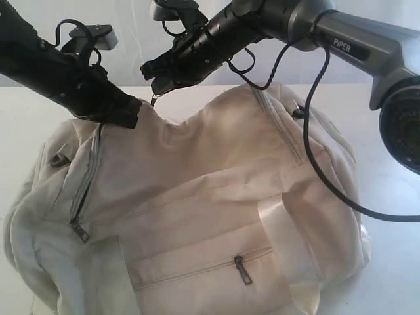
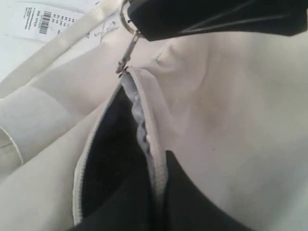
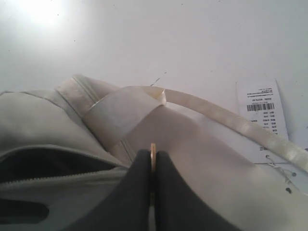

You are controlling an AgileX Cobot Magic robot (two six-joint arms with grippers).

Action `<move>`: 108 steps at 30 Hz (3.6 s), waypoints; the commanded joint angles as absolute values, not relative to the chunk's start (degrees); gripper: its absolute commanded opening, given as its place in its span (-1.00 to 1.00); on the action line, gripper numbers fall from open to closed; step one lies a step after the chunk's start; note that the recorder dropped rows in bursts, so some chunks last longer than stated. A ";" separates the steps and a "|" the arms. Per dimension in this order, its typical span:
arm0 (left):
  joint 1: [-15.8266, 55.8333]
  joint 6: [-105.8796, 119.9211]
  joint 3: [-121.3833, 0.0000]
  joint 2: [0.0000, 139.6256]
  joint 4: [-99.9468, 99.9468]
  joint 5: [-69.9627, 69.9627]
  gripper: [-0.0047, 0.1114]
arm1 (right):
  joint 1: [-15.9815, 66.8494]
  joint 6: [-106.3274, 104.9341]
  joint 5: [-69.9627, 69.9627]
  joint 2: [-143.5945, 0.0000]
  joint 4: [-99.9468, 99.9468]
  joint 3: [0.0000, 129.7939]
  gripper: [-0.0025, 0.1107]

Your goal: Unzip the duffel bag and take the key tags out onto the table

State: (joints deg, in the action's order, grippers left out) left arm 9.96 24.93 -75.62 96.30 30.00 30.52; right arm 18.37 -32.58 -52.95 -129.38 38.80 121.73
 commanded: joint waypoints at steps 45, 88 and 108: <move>5.86 12.98 -72.39 89.42 6.14 40.51 -0.92 | 2.89 -20.13 -67.26 -117.06 15.33 121.22 -0.96; 21.21 34.54 -102.34 103.37 22.73 42.48 0.30 | 1.41 -20.79 -66.00 -111.80 20.59 114.41 -0.96; 25.96 43.45 -105.70 113.65 26.83 27.93 -0.40 | 1.41 -20.91 -64.87 -111.80 20.82 113.09 -0.96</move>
State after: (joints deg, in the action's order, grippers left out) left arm 25.81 43.88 -105.30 114.17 25.24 26.52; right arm 2.27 -20.52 -65.61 -112.68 20.93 113.47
